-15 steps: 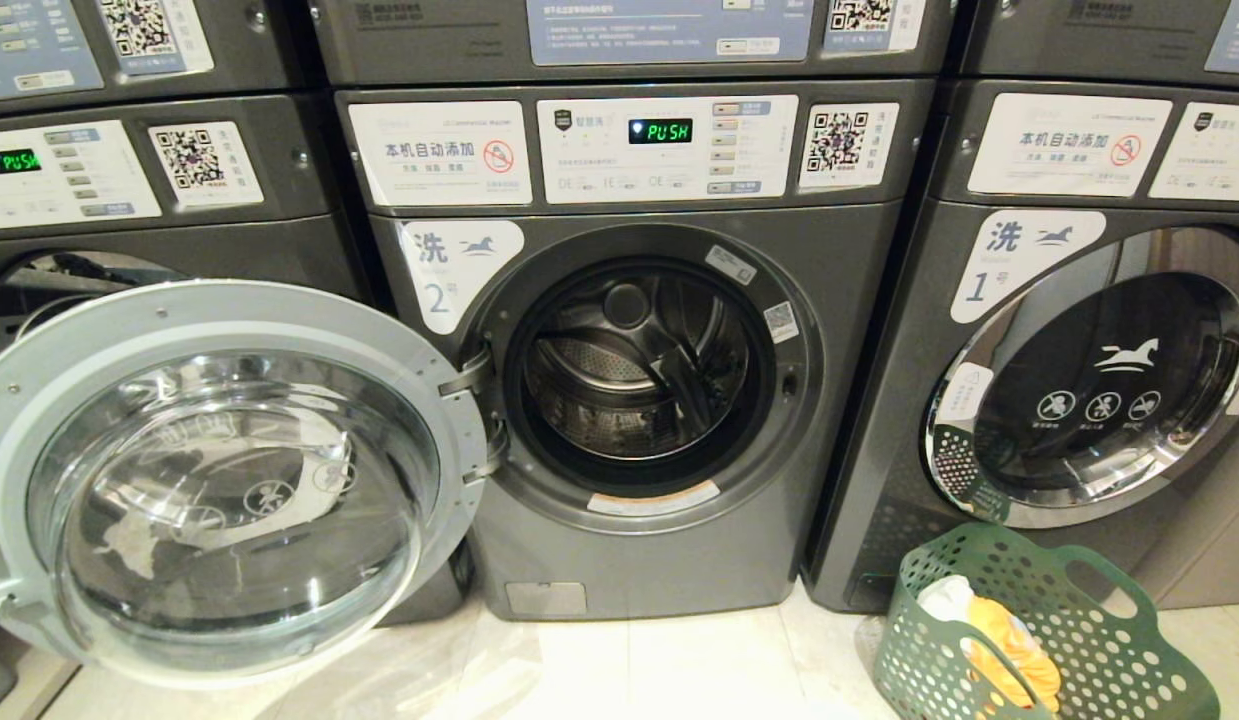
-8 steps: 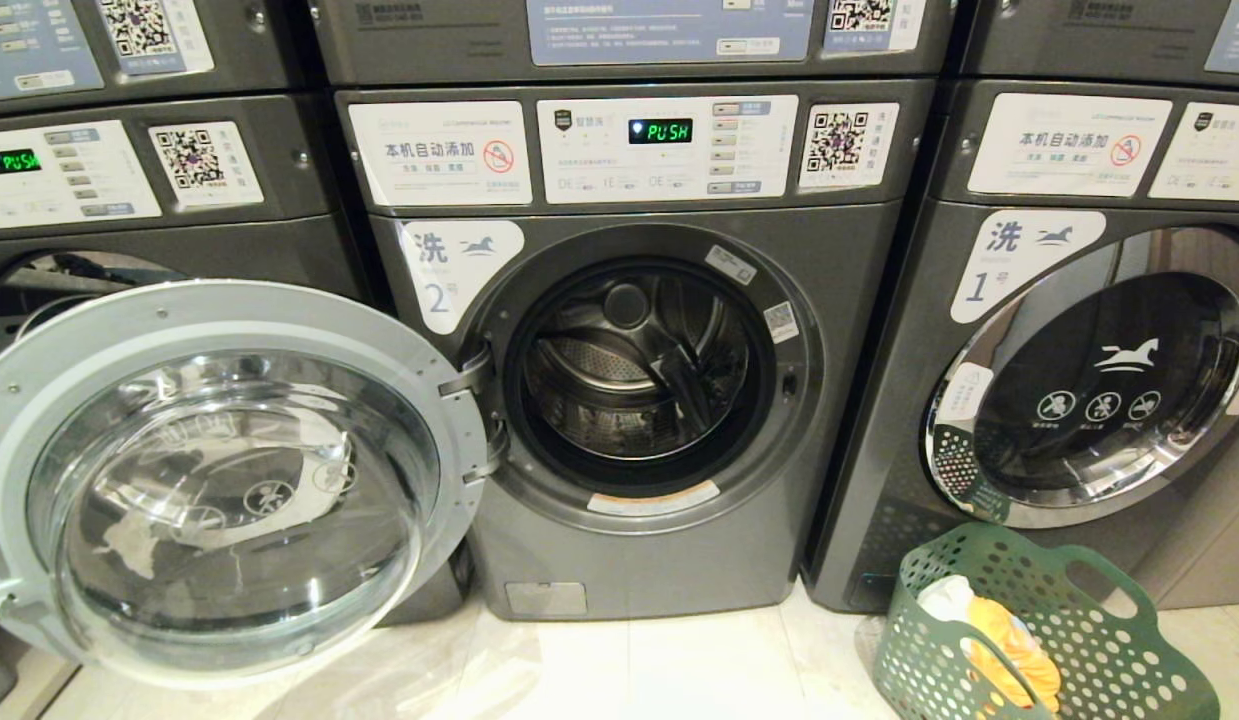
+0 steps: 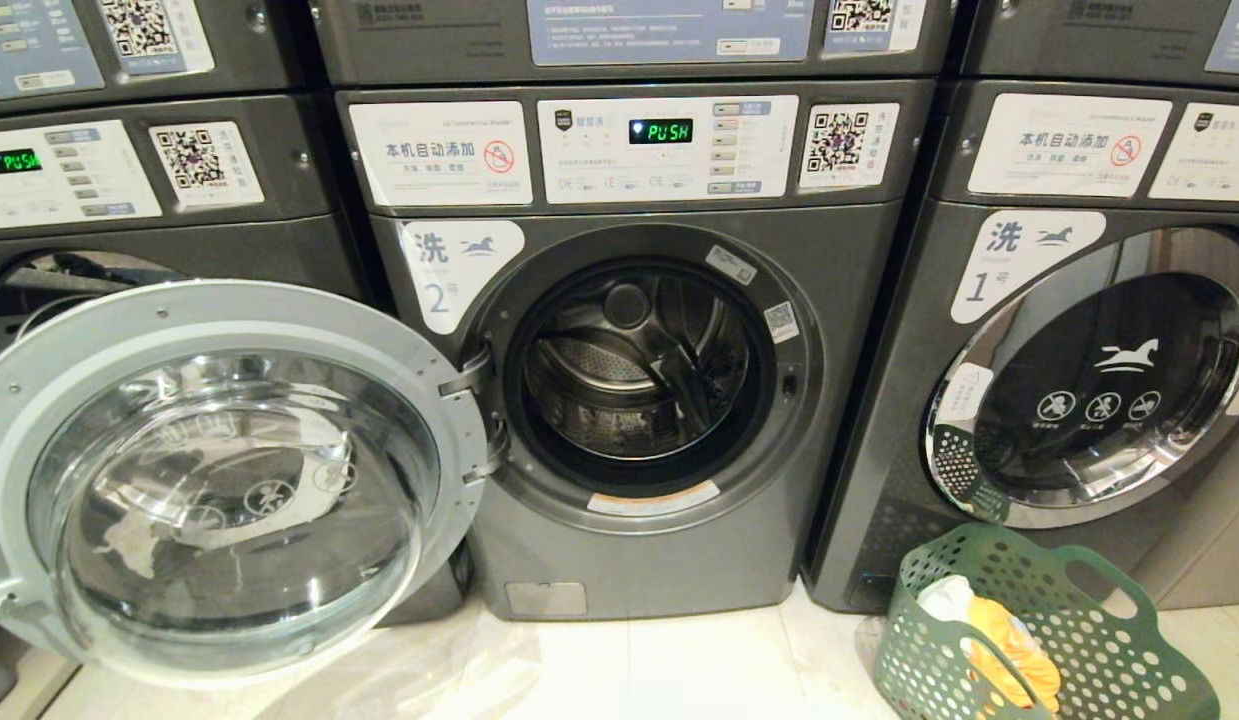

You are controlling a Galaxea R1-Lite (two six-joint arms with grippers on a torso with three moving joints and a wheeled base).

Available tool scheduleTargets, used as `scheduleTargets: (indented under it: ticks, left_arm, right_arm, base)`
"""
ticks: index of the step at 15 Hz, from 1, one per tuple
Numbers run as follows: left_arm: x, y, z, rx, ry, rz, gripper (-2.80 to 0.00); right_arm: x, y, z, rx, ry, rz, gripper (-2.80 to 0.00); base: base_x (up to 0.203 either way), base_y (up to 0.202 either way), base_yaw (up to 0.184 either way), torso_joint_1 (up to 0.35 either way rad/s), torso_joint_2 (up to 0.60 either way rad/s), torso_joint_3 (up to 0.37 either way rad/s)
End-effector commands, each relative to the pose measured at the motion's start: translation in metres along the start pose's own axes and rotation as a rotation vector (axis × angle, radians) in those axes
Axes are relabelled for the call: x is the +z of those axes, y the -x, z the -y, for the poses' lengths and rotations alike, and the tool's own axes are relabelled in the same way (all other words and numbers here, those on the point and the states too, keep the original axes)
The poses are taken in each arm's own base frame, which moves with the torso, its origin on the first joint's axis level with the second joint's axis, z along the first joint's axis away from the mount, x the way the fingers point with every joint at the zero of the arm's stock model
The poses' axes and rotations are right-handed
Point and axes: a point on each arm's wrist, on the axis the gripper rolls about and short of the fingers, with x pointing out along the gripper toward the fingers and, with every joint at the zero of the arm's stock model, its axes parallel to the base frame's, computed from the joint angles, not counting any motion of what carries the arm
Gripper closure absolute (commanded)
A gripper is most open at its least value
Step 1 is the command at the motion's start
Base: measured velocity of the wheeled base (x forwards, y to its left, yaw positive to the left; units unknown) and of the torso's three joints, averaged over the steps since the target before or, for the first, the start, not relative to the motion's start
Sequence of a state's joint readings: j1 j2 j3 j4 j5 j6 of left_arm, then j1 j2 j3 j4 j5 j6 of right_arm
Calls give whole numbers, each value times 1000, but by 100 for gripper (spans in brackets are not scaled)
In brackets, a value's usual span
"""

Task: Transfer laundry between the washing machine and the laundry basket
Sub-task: Close the washing machine door with the left hand

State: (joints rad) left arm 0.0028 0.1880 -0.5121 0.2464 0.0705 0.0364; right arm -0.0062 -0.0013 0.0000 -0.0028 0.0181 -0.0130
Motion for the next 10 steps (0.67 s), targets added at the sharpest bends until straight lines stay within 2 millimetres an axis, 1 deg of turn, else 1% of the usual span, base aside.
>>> scheduleTargets:
  ticks: [1, 2, 3, 4, 5, 6, 7, 8, 9, 10]
  left_arm:
    - [49, -35, 0, 12, -8, -96, 0]
    - [76, -57, 1, 29, -11, -129, 0]
    - [99, -87, 1, 55, -15, -169, 0]
    - [117, -121, 2, 90, -16, -210, 0]
    - [128, -155, 2, 125, -12, -242, 0]
    - [133, -195, -1, 169, -6, -274, 0]
    - [133, -236, -7, 213, 1, -299, 0]
    - [130, -273, -15, 247, 9, -313, 0]
    - [126, -304, -25, 271, 18, -317, 0]
    - [121, -336, -42, 294, 31, -315, 0]
  right_arm:
    - [0, 0, 0, 0, 1, -1, 0]
    - [0, 0, 0, 0, 1, -1, 0]
    - [0, 0, 0, 0, 1, -1, 0]
    - [0, 0, 0, 0, 1, -1, 0]
    - [0, 0, 0, 0, 1, -1, 0]
    - [0, 0, 0, 0, 1, -1, 0]
    - [0, 0, 0, 0, 1, -1, 0]
    - [0, 0, 0, 0, 1, -1, 0]
    - [0, 0, 0, 0, 1, -1, 0]
    - [0, 0, 0, 0, 1, -1, 0]
  base:
    - [0, 0, 0, 0, 0, 0]
    - [0, 0, 0, 0, 0, 0]
    - [0, 0, 0, 0, 0, 0]
    - [0, 0, 0, 0, 0, 0]
    - [0, 0, 0, 0, 0, 0]
    - [0, 0, 0, 0, 0, 0]
    - [0, 0, 0, 0, 0, 0]
    - [0, 0, 0, 0, 0, 0]
    - [0, 0, 0, 0, 0, 0]
    - [0, 0, 0, 0, 0, 0]
